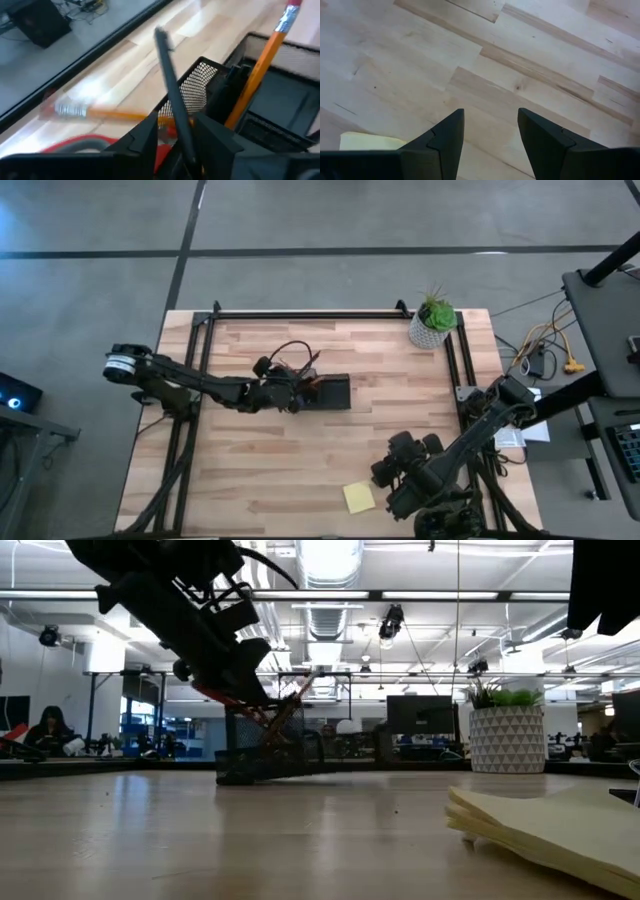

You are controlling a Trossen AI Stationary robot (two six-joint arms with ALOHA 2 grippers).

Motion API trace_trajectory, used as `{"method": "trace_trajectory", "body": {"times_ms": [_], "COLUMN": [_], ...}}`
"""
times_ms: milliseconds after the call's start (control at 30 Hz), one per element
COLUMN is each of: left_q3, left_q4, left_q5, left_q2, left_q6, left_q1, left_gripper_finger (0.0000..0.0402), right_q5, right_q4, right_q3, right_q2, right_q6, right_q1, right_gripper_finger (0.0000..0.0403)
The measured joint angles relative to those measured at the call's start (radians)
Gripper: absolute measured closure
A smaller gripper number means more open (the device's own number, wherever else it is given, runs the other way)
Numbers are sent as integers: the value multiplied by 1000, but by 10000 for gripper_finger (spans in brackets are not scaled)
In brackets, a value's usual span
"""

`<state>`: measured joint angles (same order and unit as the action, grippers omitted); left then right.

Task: Pick and place office supplies into organizer
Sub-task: Put the pen into the top left section of the desk organizer

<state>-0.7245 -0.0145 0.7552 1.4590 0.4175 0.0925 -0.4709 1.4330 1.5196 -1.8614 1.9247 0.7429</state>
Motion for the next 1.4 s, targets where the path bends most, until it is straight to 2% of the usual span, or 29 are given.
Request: {"method": "trace_trajectory", "body": {"times_ms": [100,233,367,567,633,700,767,867,967,1067,1200,1400], "left_q3": [-31,-49,-49,-71,-73,-72,-70,-57,-53,-53,-53,-52], "left_q4": [-3,4,4,7,-28,-92,-198,-250,-269,-314,-334,-339], "left_q5": [-20,-106,-118,-119,-119,-145,-212,-327,-412,-436,-484,-490], "left_q2": [-1,1,12,-68,-130,-191,-259,-351,-420,-470,-512,-535], "left_q6": [-11,-11,-5,-6,-4,36,106,175,138,95,43,24], "left_q1": [1,-2,3,40,40,34,16,2,3,-2,-8,-62], "left_gripper_finger": [286,284,284,284,284,283,283,283,283,283,283,283], "right_q5": [0,-5,-104,-161,-169,-136,-86,-23,99,192,245,271], "right_q4": [0,0,-4,-35,-107,-197,-294,-431,-570,-662,-676,-699], "right_q3": [0,0,13,11,10,9,6,2,3,4,17,26], "right_q2": [0,0,5,85,123,152,161,153,130,78,8,-90], "right_q6": [-15,-20,-7,-32,-155,-354,-560,-845,-1123,-1328,-1488,-1761], "right_q1": [0,-1,-12,-137,-209,-307,-420,-580,-733,-866,-979,-1034], "right_gripper_finger": [223,223,223,223,223,223,223,223,223,223,223,223]}}
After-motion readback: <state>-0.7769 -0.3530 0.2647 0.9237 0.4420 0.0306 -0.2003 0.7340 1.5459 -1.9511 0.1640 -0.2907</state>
